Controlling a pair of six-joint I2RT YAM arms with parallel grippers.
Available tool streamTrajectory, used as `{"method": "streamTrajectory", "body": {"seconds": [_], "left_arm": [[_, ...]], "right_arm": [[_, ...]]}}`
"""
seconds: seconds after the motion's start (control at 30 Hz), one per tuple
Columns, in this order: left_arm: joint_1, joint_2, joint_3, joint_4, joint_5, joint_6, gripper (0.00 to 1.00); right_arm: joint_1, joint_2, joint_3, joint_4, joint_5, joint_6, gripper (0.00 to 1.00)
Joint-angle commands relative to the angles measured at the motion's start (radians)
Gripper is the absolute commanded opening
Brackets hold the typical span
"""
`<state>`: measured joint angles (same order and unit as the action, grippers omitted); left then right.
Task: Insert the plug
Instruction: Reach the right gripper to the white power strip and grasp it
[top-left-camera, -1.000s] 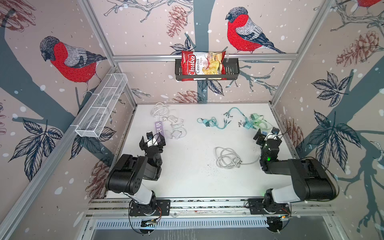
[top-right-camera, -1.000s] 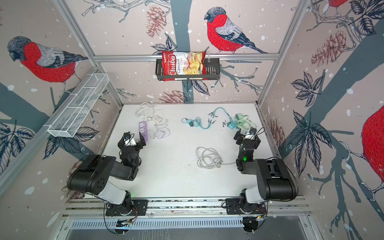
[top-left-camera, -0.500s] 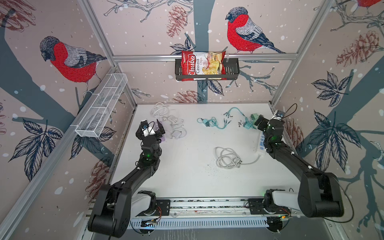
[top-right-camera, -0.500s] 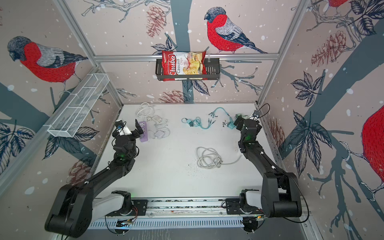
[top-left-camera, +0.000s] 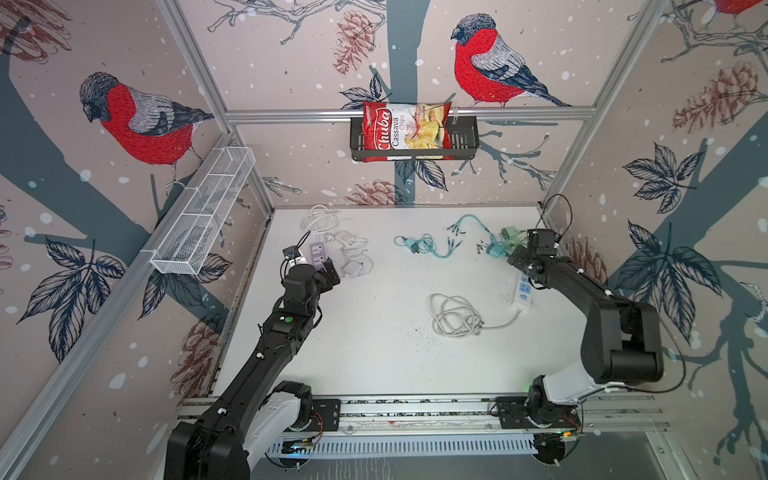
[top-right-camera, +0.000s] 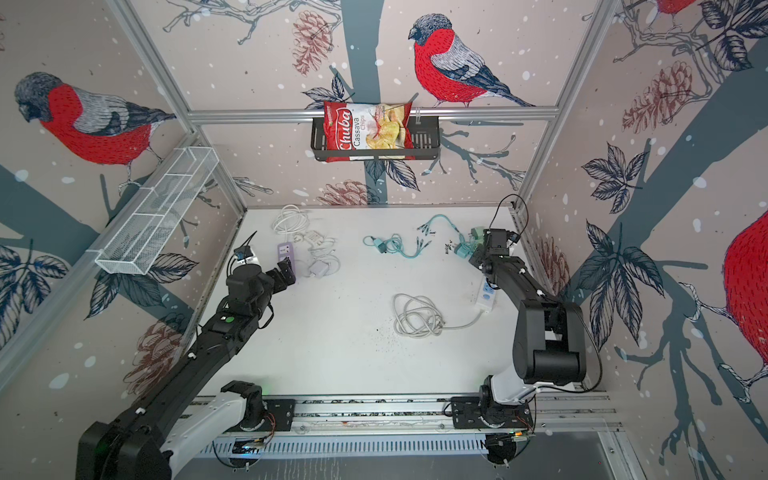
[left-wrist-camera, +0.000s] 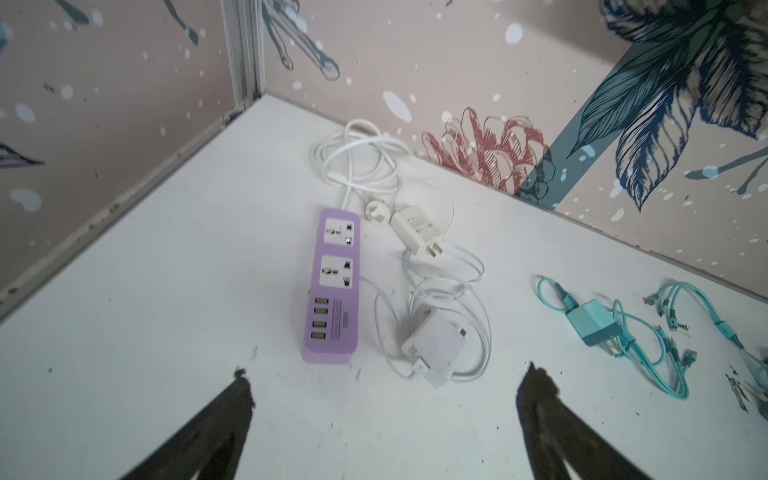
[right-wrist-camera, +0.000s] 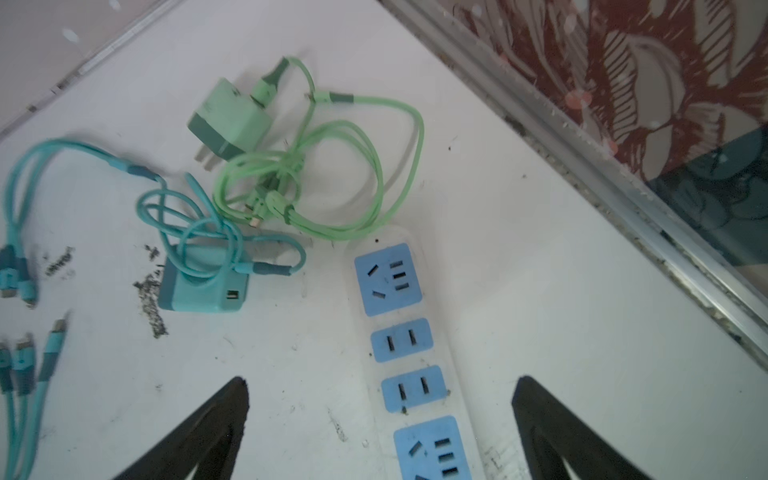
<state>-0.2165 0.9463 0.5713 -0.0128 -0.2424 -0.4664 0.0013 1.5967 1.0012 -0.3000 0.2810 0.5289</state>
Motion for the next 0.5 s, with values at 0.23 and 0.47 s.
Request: {"method": "streamTrajectory", "body": {"seconds": [0.23, 0.47], "left_arm": [[-0.064, 0.07, 0.009, -0.119, 0.135, -0.08, 0.97], [-0.07, 0.101, 0.025, -0.127, 0.166, -0.063, 0.96]], "right_arm": [[-0.004, 0.22, 0.118, -0.135, -0.098, -0.026, 0.94], [0.003, 0.221, 0.082, -0.129, -0.17, -0.018, 0.8]]}}
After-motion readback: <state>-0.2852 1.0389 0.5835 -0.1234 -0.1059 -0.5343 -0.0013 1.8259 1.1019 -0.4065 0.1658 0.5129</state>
